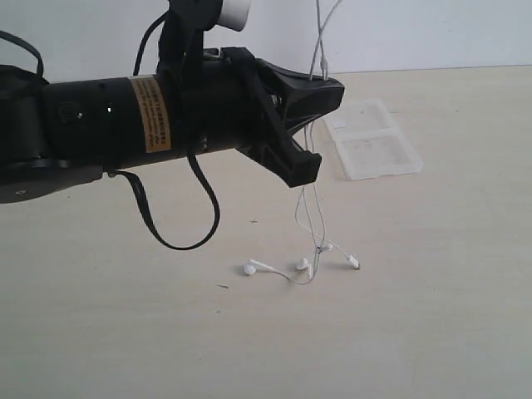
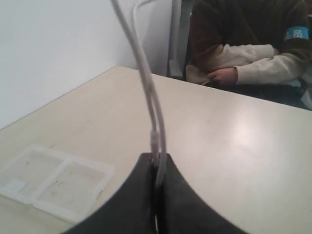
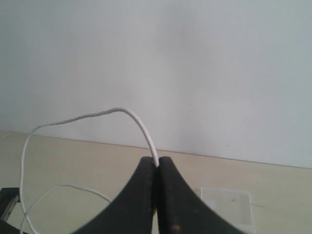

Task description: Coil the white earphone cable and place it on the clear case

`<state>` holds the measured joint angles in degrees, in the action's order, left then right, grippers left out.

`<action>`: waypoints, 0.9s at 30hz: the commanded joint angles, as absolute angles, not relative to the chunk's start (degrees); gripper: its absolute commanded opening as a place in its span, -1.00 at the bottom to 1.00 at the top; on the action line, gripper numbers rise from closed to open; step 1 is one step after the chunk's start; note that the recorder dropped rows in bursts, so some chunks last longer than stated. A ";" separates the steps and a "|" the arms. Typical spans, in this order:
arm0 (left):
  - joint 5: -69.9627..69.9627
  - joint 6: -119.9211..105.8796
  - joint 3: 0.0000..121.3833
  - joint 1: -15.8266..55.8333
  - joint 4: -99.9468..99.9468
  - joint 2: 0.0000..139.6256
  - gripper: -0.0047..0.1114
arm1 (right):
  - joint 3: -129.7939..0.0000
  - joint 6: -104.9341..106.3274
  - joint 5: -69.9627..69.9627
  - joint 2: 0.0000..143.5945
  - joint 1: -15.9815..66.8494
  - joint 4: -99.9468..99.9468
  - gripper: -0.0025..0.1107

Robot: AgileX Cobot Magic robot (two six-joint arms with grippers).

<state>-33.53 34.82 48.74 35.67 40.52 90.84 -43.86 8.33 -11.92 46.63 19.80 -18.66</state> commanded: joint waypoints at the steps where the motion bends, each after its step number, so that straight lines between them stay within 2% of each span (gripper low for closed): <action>1: -30.86 36.65 48.90 35.94 42.93 89.27 -0.92 | -36.74 7.31 -3.98 43.67 19.59 -20.06 -0.96; 12: -22.69 36.65 48.90 35.94 43.27 87.89 -0.92 | -28.36 7.21 -2.00 39.82 19.59 -21.11 -0.96; 22: -22.30 36.42 48.90 35.94 43.27 87.89 -0.92 | -28.46 7.74 -3.39 39.92 19.59 -17.38 -0.96; 27: -22.17 38.21 48.90 35.94 43.39 88.44 -0.92 | -36.00 7.84 -5.62 43.16 19.59 -16.76 -0.96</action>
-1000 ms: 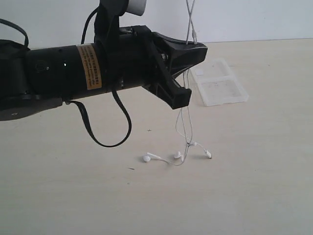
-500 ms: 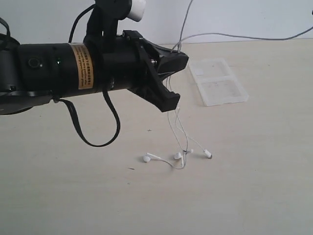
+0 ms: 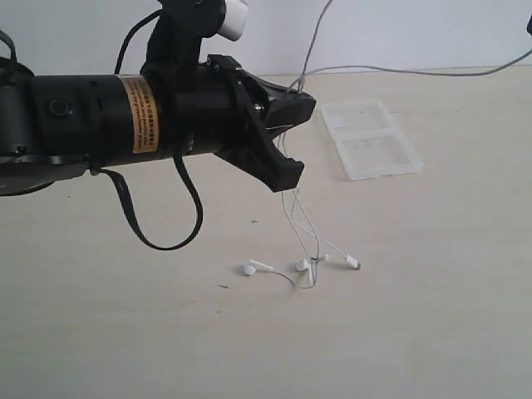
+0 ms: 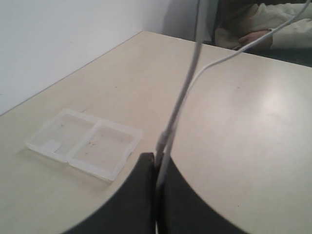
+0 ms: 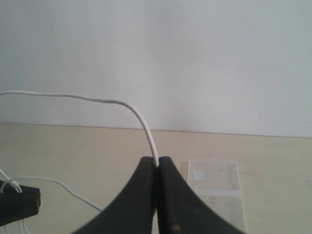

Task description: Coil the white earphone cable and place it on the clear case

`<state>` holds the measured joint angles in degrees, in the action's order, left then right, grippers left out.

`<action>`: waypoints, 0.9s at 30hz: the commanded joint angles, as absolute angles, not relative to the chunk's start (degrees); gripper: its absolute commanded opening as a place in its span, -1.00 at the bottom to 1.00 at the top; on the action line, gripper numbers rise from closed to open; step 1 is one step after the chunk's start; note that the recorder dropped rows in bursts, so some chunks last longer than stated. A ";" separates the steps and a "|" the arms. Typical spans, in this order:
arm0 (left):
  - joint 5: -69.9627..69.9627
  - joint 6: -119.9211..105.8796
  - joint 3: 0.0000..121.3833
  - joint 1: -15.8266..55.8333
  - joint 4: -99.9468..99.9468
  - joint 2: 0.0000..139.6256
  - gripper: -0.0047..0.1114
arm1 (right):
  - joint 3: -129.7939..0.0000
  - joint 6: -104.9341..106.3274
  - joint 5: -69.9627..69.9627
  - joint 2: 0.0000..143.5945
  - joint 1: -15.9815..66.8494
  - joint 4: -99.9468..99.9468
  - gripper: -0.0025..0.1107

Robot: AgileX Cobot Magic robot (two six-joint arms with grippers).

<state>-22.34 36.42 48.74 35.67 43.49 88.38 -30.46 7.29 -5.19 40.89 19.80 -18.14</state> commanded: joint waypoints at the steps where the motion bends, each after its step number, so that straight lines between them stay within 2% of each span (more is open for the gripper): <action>1: -22.17 38.32 48.90 35.94 43.51 88.68 -0.92 | -38.06 7.84 -6.04 44.04 19.59 -16.48 -0.96; 17: -24.85 39.46 48.90 35.94 44.39 88.68 -0.92 | -73.59 16.32 -35.69 62.22 19.59 -15.44 -0.96; 22: -28.77 39.46 48.90 35.94 44.39 88.68 -0.91 | -80.96 16.43 -41.90 65.36 19.59 -15.44 -0.96; 24: -29.26 39.46 48.90 35.94 44.39 88.68 -0.82 | -83.23 16.43 -43.76 66.31 19.59 -15.44 -0.96; 27: -29.26 39.46 48.95 35.94 44.39 88.68 -0.58 | -85.16 16.43 -45.01 66.99 19.59 -15.44 -0.96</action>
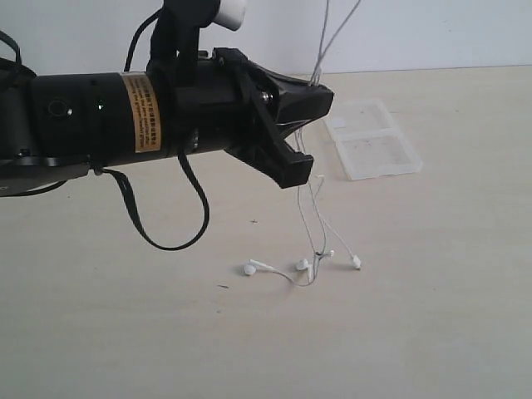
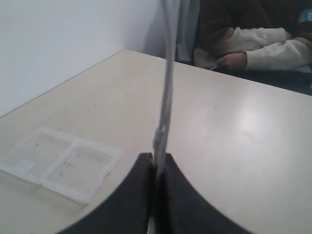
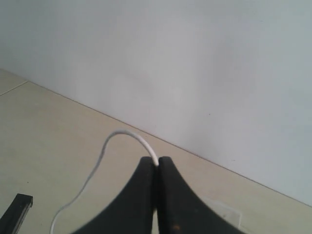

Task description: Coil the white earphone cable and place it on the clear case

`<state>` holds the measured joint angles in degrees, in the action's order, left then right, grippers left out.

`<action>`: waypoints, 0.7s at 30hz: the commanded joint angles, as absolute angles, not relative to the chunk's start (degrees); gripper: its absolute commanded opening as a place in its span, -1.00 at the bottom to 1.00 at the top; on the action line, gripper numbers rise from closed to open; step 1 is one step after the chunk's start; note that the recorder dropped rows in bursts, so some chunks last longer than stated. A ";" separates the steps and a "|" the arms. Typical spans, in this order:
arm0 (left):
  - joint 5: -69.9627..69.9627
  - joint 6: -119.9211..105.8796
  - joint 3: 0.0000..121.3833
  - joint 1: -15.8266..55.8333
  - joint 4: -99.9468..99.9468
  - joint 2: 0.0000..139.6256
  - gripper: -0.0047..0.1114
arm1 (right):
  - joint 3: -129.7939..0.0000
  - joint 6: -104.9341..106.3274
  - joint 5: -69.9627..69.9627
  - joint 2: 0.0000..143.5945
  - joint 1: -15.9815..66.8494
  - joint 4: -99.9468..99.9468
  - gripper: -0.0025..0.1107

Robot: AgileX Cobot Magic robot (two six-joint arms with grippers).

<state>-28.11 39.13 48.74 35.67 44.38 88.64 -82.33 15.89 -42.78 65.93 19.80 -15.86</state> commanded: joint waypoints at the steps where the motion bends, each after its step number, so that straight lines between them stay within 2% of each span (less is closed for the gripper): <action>1: -29.26 39.46 48.95 35.94 44.39 88.68 -0.47 | -85.51 16.43 -45.16 66.97 19.59 -15.44 -0.96; 2: -29.26 39.46 48.95 35.94 44.39 88.68 -0.27 | -86.22 16.43 -45.46 66.97 19.59 -15.44 -0.96; 4: -29.26 39.46 48.95 35.94 44.39 88.68 -0.08 | -87.07 16.43 -46.09 66.97 19.59 -15.44 -0.96; 15: -35.63 41.30 48.84 36.88 40.14 91.07 0.35 | -88.34 16.43 -50.25 68.00 19.59 -15.44 -0.96; 21: -36.51 40.67 48.84 39.42 36.64 94.86 0.39 | -88.34 16.19 -50.49 68.14 19.59 -15.44 -0.96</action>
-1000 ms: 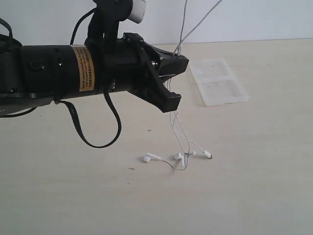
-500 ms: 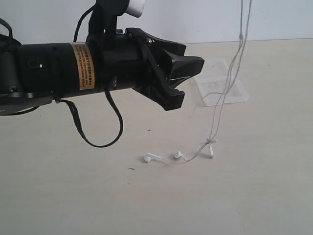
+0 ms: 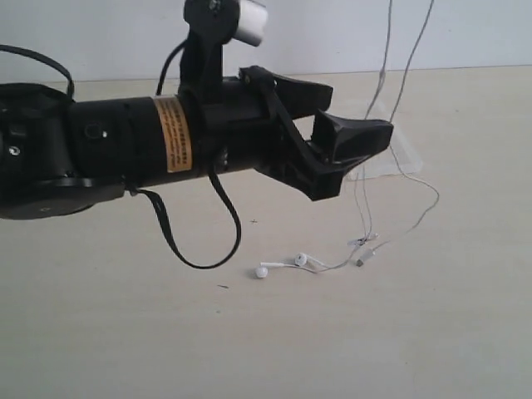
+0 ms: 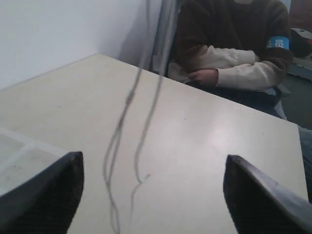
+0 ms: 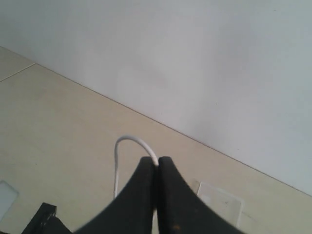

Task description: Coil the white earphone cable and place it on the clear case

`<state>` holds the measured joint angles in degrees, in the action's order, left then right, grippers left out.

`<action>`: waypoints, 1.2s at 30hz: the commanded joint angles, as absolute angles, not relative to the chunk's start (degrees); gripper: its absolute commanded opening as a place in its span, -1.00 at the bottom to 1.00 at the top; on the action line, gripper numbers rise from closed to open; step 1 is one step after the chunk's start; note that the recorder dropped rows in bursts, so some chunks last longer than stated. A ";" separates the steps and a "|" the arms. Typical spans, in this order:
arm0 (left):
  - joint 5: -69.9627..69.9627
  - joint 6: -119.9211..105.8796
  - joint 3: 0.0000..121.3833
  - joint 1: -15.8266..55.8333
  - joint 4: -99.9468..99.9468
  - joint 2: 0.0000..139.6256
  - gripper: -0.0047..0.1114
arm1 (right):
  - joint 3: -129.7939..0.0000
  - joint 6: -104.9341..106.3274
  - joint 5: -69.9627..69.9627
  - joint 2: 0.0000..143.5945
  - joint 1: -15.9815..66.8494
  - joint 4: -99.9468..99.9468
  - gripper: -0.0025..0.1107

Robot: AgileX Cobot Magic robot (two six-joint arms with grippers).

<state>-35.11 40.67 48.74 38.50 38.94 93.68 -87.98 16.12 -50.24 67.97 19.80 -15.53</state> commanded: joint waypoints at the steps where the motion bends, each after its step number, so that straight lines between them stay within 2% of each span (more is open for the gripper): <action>1: -36.63 40.67 48.84 39.42 35.64 95.31 0.39 | -88.34 16.19 -50.59 68.22 19.59 -15.55 -0.96; 9: -38.89 35.51 48.95 39.42 25.45 98.44 0.39 | -88.34 16.19 -50.83 69.55 19.59 -15.70 -0.96; 36: -39.71 31.49 57.46 39.42 25.42 108.57 0.38 | -88.34 16.42 -51.06 70.88 19.59 -14.46 -0.96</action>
<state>-39.04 31.91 57.03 39.15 25.84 108.45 -87.98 16.12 -51.31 70.83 19.80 -14.62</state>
